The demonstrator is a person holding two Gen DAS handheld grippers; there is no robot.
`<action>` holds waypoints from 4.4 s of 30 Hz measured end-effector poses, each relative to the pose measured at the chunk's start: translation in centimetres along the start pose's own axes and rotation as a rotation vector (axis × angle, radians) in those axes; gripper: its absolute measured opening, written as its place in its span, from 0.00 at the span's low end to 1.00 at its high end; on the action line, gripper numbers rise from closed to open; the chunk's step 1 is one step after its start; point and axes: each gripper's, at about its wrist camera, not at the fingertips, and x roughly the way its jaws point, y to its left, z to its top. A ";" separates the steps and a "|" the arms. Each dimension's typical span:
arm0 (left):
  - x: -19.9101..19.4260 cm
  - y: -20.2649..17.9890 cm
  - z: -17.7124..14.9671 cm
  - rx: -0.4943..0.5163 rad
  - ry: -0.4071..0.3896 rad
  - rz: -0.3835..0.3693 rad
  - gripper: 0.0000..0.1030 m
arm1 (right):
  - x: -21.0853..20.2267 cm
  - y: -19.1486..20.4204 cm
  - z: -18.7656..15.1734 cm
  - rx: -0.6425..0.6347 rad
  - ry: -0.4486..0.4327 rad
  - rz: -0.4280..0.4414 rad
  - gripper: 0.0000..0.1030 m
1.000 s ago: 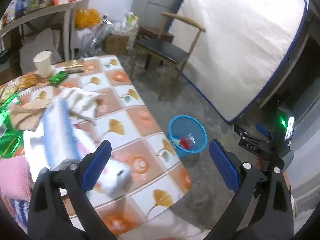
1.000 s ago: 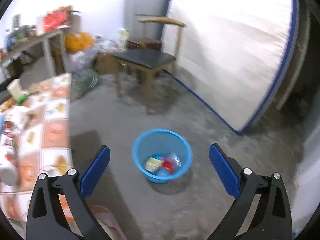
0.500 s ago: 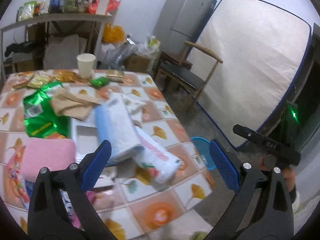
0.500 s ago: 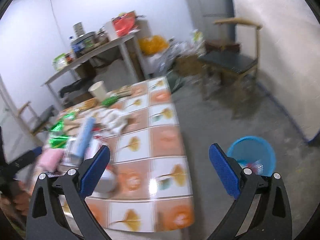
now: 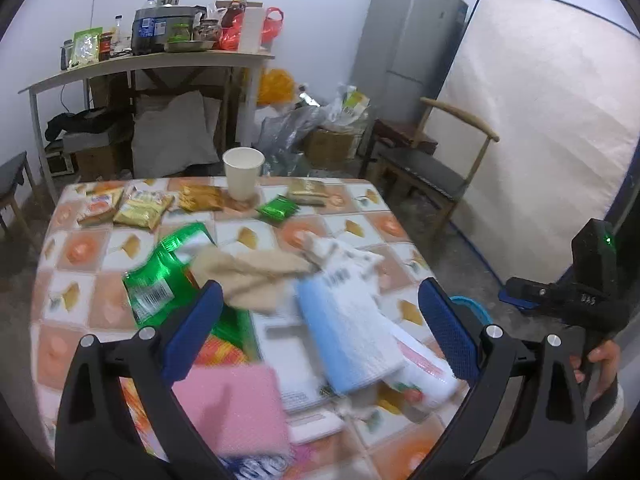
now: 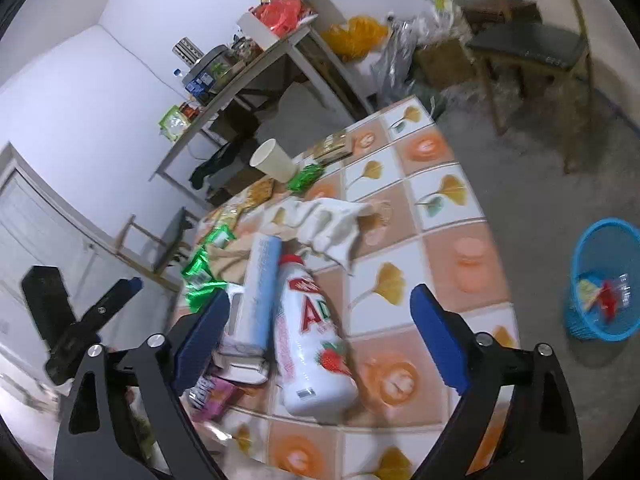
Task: Collect trash
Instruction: 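Move both tools back over the table, then grasp the brown paper with the left tool while the right tool grasps the white cloth, then carry the paper and cloth over the blue wastebasket and open both tools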
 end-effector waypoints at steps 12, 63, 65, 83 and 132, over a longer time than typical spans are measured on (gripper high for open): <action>10.9 2.9 4.8 0.092 0.361 0.015 0.62 | 10.7 0.3 8.1 -0.082 0.174 -0.016 0.73; 16.4 1.9 4.7 0.343 0.436 0.171 0.05 | 19.0 -0.6 10.4 -0.135 0.298 -0.026 0.10; 15.8 1.7 5.1 0.335 0.418 0.171 0.05 | 18.3 -0.3 10.7 -0.136 0.283 -0.016 0.10; 7.2 -1.4 8.7 0.259 0.237 0.107 0.04 | 8.7 3.9 11.7 -0.201 0.119 0.041 0.09; 32.8 -46.9 -7.4 0.384 0.774 -0.407 0.05 | -15.3 -36.1 -3.1 0.611 -0.206 -0.428 0.10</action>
